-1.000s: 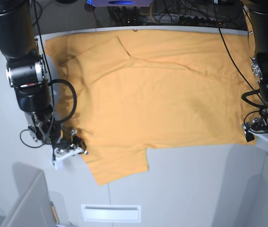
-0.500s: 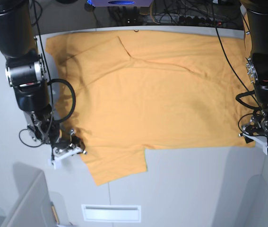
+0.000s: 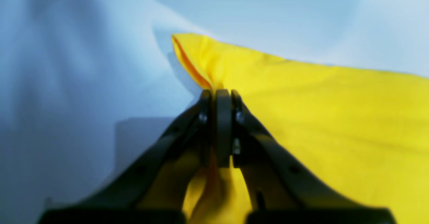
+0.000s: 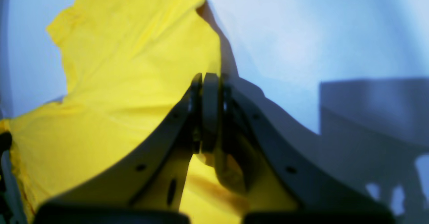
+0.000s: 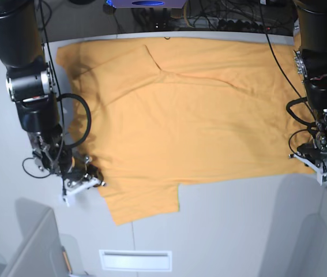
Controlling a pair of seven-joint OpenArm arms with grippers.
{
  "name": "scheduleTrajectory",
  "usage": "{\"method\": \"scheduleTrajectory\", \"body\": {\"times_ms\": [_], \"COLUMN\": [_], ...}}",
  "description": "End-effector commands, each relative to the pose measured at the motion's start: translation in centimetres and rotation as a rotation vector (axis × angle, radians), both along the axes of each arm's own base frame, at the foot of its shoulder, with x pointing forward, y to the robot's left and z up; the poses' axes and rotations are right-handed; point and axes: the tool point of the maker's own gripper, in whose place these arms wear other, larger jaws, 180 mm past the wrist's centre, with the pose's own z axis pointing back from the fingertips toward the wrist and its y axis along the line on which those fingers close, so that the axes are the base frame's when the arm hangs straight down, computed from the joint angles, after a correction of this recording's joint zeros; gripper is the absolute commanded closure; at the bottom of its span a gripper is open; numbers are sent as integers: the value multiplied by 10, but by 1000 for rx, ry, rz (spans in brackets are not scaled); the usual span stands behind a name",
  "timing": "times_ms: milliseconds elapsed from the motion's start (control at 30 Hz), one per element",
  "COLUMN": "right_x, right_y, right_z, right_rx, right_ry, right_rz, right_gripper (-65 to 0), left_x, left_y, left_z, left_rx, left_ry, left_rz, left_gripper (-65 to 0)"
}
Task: Fold the T-shirt properly
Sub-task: 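Lift the hem and fold it over onto the shoulder edge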
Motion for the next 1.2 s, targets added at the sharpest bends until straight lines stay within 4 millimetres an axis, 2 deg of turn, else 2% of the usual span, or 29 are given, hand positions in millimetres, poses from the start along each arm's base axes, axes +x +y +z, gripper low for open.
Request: {"method": "scheduleTrajectory", "body": {"times_ms": [0, 133, 300, 467, 567, 633, 700, 767, 967, 1167], "right_x": [20, 12, -3, -14, -20, -21, -23, -28, -48, -72], "right_y": [-7, -7, 12, 12, 11, -4, -17, -20, -14, -20], "right_z": [27, 37, 45, 55, 62, 65, 65, 64, 77, 90], "right_rx": [3, -6, 6, -7, -13, -5, 2, 7, 21, 31], "right_ry": [-88, -135, -186, -234, -262, -273, -275, -252, -270, -248], "right_rz": [-6, 32, 97, 130, 145, 99, 60, 64, 98, 115], "right_gripper": [0, 0, 0, 0, 0, 0, 0, 0, 0, 0], "left_x": [12, 14, 8, -1, -11, -15, -24, -31, -43, -66], "left_y": [11, -4, -16, -36, -38, -43, -29, -21, -20, -11], "left_z": [27, 44, 63, 69, 73, 74, 79, 82, 100, 101], "left_rx": [18, -46, -45, -74, -82, -103, -106, -118, -91, -84], "left_ry": [-68, -109, -166, -159, -170, -183, -193, -190, -209, -149], "left_rz": [9, -8, -60, -109, -127, -133, -102, -75, -84, -57], "left_gripper": [0, 0, 0, 0, 0, 0, 0, 0, 0, 0]}}
